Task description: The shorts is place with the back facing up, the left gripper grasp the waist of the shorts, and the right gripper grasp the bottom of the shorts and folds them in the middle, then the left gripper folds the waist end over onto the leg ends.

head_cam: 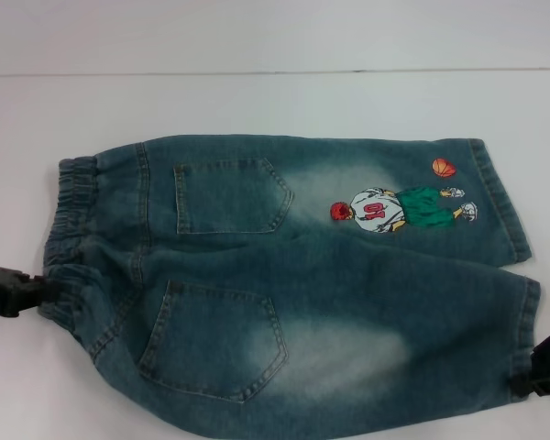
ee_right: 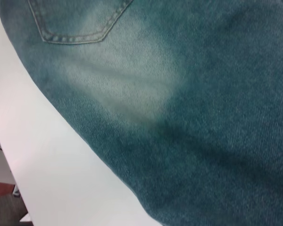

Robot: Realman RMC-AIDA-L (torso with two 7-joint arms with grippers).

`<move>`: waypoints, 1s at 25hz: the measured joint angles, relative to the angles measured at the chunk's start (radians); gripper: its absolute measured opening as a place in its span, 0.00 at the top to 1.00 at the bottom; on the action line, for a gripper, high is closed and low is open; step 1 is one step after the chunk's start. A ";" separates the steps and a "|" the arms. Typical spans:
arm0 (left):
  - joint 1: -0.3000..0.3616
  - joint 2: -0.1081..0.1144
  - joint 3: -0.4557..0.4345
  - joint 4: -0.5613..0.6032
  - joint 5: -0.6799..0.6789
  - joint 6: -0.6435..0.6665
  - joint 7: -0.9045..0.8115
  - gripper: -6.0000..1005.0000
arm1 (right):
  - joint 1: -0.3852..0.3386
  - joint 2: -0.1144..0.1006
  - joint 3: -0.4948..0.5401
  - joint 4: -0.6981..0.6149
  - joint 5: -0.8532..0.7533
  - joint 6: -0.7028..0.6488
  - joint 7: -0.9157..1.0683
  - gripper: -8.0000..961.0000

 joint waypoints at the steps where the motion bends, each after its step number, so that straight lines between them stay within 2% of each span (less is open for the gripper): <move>1: 0.000 0.000 0.000 0.000 0.000 0.000 0.000 0.93 | 0.000 0.000 0.003 0.000 0.004 -0.001 0.002 0.71; 3: 0.001 -0.001 0.000 -0.001 -0.003 -0.001 0.000 0.93 | -0.001 0.000 0.008 0.000 0.008 -0.002 0.005 0.81; 12: 0.007 -0.002 -0.008 -0.002 -0.036 0.007 -0.005 0.93 | -0.021 -0.002 0.039 0.002 0.074 -0.023 -0.003 0.98; 15: 0.007 0.002 -0.023 0.002 -0.068 0.018 -0.012 0.93 | -0.028 -0.012 0.108 -0.022 0.149 -0.078 -0.024 0.98; 21: -0.006 0.010 -0.070 0.010 -0.143 0.070 -0.036 0.93 | -0.040 -0.016 0.282 -0.088 0.269 -0.150 -0.047 0.98; 25: -0.008 0.001 -0.071 0.028 -0.178 0.074 -0.046 0.93 | -0.049 -0.018 0.348 -0.090 0.317 -0.146 -0.071 0.98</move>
